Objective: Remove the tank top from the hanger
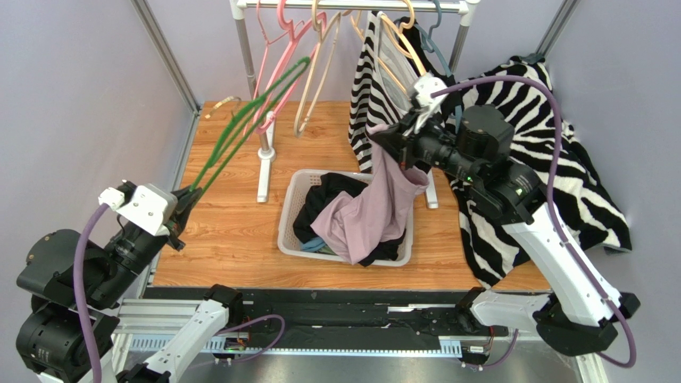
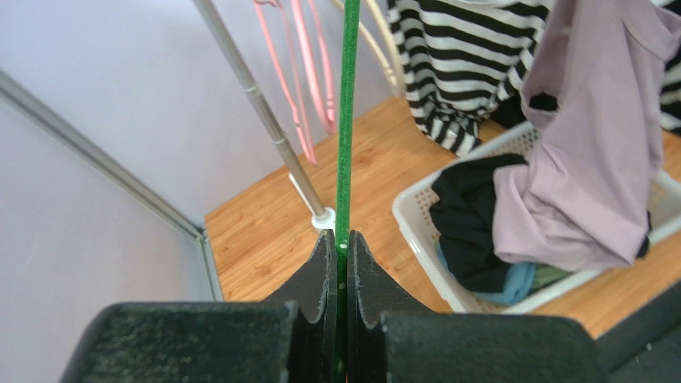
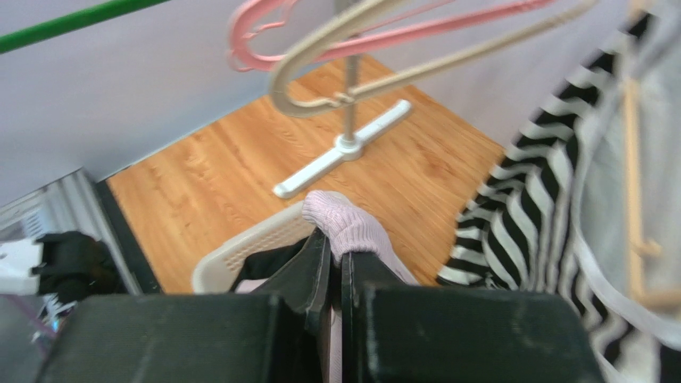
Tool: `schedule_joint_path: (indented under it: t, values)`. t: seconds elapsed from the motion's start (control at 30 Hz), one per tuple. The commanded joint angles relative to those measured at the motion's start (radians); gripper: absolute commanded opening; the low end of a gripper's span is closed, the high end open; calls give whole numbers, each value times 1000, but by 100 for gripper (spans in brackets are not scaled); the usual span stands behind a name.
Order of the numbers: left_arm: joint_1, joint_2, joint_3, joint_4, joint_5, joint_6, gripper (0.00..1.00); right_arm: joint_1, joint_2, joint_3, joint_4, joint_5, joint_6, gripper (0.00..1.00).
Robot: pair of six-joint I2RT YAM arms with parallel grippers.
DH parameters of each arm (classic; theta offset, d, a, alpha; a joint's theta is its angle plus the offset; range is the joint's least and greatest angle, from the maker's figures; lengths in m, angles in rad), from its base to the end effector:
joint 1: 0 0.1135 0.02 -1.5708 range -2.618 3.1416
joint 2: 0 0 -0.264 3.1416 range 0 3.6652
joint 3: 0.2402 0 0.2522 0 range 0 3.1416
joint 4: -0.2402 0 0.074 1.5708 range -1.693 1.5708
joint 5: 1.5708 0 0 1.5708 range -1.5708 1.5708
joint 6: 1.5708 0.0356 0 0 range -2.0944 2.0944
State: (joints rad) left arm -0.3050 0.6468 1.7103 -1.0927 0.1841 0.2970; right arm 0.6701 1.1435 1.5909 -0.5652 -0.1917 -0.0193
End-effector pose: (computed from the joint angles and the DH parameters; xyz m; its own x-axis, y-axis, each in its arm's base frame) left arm -0.0164 -0.0017 0.5127 0.1109 0.2667 -0.9574 0.4573 0.8416 0.2874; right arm 0.1633 0.1380 0.5010 -0.0775 -0.0856 -0.9933 -0.7596 0.6504 0.0032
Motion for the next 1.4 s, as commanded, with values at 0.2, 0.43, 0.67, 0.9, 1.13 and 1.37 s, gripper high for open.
schedule_joint_path:
  t: [0.2, 0.43, 0.67, 0.9, 1.13, 1.37]
  values:
    - [6, 62, 104, 206, -130, -116, 0, 144, 188, 224, 60, -129, -50, 0]
    - [4, 67, 92, 197, -63, -130, 0, 151, 237, -4, 200, -170, 7, 0]
    - [7, 56, 71, 162, 72, -116, 0, 149, 277, -294, 338, -190, 156, 0]
    - [7, 54, 55, 148, 121, -104, 0, 149, 302, -514, 399, -198, 357, 0]
    - [7, 57, 43, 142, 136, -101, 0, 135, 380, -683, 551, -239, 518, 0]
    - [7, 62, 48, 119, 169, -81, 0, 138, 587, -701, 656, -276, 587, 4]
